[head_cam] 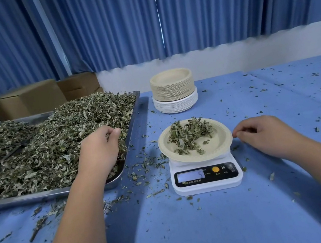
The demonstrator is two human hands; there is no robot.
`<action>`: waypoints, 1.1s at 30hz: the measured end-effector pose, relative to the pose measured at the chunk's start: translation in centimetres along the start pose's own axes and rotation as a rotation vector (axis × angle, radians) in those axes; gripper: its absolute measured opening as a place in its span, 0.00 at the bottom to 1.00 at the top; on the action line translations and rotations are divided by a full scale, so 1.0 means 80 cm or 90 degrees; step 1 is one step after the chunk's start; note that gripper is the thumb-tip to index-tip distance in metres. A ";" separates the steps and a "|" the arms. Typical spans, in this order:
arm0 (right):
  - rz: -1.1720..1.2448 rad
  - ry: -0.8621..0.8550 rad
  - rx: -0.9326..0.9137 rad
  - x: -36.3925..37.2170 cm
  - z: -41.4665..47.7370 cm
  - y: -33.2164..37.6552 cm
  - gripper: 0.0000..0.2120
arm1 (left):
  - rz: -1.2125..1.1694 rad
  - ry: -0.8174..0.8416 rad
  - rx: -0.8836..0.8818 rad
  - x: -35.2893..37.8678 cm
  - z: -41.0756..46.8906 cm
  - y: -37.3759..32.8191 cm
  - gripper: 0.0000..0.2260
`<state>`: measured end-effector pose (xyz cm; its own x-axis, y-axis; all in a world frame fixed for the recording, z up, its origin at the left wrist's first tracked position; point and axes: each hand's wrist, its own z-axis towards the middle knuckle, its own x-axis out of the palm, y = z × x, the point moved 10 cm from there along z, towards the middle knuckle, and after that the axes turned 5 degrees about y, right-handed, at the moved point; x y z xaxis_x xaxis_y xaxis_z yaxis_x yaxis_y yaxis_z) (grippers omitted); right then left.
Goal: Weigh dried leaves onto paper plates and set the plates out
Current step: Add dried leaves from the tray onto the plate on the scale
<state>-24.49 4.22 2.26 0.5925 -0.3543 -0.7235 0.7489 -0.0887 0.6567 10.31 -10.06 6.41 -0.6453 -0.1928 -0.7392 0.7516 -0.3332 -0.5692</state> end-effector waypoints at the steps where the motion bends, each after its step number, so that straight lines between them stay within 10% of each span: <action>1: -0.001 0.001 0.000 0.000 0.000 0.000 0.13 | -0.018 -0.008 0.020 -0.002 -0.002 -0.010 0.11; 9: 0.018 0.004 0.012 0.001 -0.003 -0.003 0.13 | -0.262 -0.025 0.168 0.004 -0.028 -0.129 0.10; 20: 0.017 0.011 0.000 0.000 0.001 0.001 0.13 | -0.247 0.262 0.301 0.125 -0.065 -0.213 0.11; 26: -0.008 0.024 -0.003 0.005 0.001 0.000 0.12 | -0.115 0.145 0.393 0.091 -0.051 -0.205 0.22; 33: -0.015 0.014 -0.012 0.001 -0.001 0.004 0.14 | 0.018 0.017 0.253 0.043 -0.011 -0.110 0.14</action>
<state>-24.15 4.21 2.41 0.5807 -0.3324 -0.7432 0.7682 -0.0785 0.6354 1.55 -6.99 8.57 -0.6175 -0.1847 -0.7646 0.6543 -0.6602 -0.3689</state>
